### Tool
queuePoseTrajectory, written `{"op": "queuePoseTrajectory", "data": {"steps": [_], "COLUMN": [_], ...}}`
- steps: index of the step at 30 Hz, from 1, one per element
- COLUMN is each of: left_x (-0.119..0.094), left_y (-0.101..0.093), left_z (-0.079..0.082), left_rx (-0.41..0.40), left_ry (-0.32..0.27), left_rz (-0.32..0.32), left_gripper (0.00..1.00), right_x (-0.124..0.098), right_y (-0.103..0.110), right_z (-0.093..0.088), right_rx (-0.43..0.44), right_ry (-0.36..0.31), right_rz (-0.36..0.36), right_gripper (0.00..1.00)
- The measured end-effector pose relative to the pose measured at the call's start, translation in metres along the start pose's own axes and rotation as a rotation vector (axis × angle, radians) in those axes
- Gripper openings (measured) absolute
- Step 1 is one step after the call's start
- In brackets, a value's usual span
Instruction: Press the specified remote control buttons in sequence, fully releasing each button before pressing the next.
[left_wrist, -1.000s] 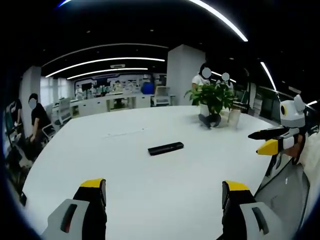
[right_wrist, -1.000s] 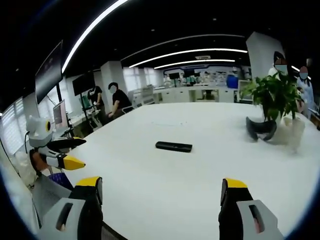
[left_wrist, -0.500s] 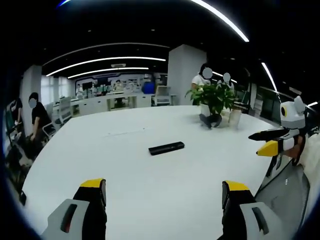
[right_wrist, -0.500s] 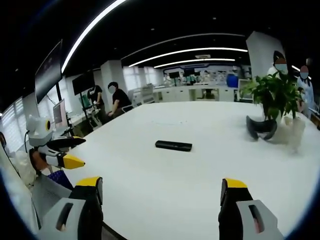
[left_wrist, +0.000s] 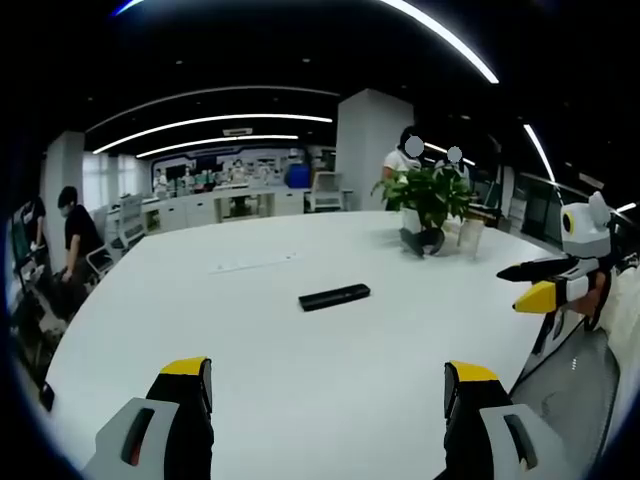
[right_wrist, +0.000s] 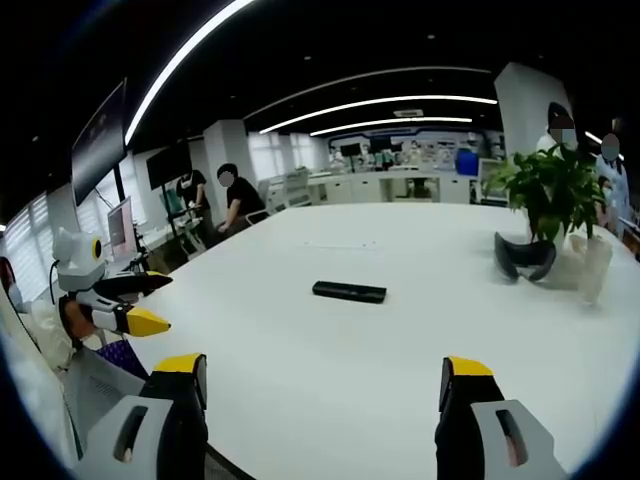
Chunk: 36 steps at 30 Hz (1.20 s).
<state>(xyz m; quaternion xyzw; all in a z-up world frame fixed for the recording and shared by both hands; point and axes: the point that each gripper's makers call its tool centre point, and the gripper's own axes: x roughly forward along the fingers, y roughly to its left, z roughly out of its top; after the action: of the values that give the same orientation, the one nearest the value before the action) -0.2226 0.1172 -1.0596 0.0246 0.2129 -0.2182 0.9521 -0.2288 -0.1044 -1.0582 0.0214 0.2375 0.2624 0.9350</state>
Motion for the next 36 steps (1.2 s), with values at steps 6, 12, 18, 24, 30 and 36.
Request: {"op": "queuePoseTrajectory", "data": {"steps": [6,12,18,24,30,36], "left_x": [0.0006,0.0010,-0.0005,-0.0011,0.0000,0.0003], "left_y": [-0.0019,-0.0019,-0.0020,-0.0008,0.0019,0.0015], "left_z": [0.0005,0.0007,0.0019,0.0030,0.0045,0.0049], "left_rx": [0.011,0.012,0.012,0.022,0.028,0.026], "left_ry": [0.004,0.004,0.000,-0.002,-0.002,-0.001], "left_rz": [-0.007,-0.008,-0.010,-0.010,-0.010,-0.015], "left_gripper": [0.99,0.99,0.99,0.99,0.99,0.99], "right_x": [0.0000,0.0004,0.0005,0.0001,0.0001,-0.0007], "right_y": [0.0011,0.0027,0.0031,0.0045,0.0031,0.0035], "right_z": [-0.0001,-0.0004,-0.0004,0.0014,0.0007,0.0007], "right_rx": [-0.002,-0.010,-0.016,-0.013,-0.013,-0.013], "right_ry": [0.002,0.005,0.008,0.003,0.004,0.005], "right_rz": [0.003,0.006,0.006,0.010,0.004,0.008], "right_gripper": [0.95,0.95,0.95,0.93,0.93,0.89]}}
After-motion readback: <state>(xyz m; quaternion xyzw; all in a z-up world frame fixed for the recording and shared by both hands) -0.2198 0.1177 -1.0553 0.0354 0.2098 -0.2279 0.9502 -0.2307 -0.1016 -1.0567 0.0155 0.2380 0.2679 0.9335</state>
